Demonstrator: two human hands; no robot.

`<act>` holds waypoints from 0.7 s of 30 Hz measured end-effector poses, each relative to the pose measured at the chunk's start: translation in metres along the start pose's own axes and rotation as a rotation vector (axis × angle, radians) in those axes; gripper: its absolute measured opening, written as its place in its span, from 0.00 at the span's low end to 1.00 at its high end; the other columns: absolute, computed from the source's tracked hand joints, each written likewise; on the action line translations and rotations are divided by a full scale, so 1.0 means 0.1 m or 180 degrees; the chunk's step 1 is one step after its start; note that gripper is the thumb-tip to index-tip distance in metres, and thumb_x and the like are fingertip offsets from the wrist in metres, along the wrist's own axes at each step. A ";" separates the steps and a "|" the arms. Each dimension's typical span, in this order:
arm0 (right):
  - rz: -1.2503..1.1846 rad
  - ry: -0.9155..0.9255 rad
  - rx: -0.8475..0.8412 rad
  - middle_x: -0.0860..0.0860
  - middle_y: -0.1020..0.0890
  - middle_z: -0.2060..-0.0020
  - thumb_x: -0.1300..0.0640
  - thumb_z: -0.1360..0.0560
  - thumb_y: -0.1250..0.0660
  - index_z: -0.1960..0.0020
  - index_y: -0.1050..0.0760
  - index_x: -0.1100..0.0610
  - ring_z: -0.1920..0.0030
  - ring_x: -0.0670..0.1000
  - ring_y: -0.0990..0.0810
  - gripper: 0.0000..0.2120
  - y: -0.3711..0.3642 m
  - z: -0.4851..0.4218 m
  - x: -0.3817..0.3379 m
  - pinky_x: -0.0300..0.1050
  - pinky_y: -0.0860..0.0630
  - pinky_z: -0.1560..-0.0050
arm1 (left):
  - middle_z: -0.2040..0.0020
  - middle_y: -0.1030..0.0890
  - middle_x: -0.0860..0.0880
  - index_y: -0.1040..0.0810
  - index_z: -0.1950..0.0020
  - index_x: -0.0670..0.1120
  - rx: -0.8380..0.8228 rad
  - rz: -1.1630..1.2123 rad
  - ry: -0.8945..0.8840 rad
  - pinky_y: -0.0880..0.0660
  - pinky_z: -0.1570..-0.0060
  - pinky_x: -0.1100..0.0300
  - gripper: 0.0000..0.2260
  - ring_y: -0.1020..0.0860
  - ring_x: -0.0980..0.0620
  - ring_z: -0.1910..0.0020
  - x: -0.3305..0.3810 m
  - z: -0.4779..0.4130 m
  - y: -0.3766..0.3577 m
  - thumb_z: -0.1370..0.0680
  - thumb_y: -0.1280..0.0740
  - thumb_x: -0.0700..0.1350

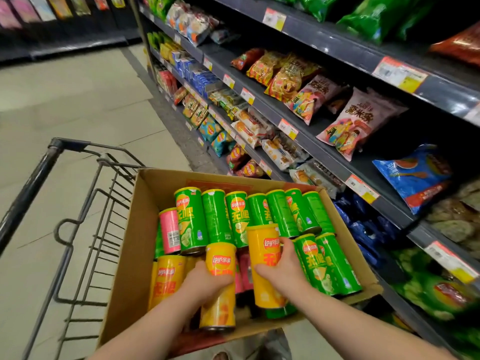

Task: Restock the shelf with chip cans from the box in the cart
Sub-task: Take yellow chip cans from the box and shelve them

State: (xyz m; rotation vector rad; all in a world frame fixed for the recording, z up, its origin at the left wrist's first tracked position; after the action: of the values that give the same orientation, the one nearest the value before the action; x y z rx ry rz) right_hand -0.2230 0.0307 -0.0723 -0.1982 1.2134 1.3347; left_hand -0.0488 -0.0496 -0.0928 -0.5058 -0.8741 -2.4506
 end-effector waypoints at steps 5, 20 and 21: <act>-0.0046 0.0054 0.0188 0.53 0.28 0.41 0.58 0.36 0.24 0.29 0.42 0.56 0.44 0.52 0.26 0.41 0.12 0.11 -0.08 0.44 0.28 0.45 | 0.45 0.21 0.46 0.30 0.42 0.48 -0.0074 0.0215 -0.0372 0.24 0.44 0.52 0.38 0.21 0.48 0.48 0.07 0.14 0.03 0.48 0.29 0.61; -0.0377 -0.0133 0.1112 0.49 0.28 0.45 0.57 0.33 0.25 0.30 0.40 0.53 0.49 0.48 0.28 0.37 0.71 0.83 0.03 0.40 0.32 0.50 | 0.47 0.23 0.48 0.32 0.42 0.52 -0.0476 0.0581 -0.1386 0.26 0.46 0.55 0.30 0.22 0.47 0.49 0.55 0.52 -0.19 0.39 0.25 0.57; -0.0447 -0.0133 0.1180 0.50 0.27 0.44 0.57 0.34 0.24 0.31 0.39 0.53 0.49 0.49 0.27 0.37 0.76 0.87 0.06 0.41 0.30 0.49 | 0.48 0.23 0.48 0.33 0.43 0.52 -0.0516 0.0603 -0.1439 0.26 0.47 0.55 0.29 0.22 0.48 0.49 0.59 0.57 -0.23 0.38 0.24 0.56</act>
State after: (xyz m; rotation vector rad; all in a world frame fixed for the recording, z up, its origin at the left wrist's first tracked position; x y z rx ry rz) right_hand -0.2380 0.1205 -0.0005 0.0098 1.3617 0.9685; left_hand -0.0992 -0.0152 -0.0337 -1.1783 -0.7539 -2.2766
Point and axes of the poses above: each hand's wrist, its own z-axis away from the middle knuckle, its own y-axis out of the back of the hand, x = y × z, the point moved 3 cm from there along -z, towards the middle knuckle
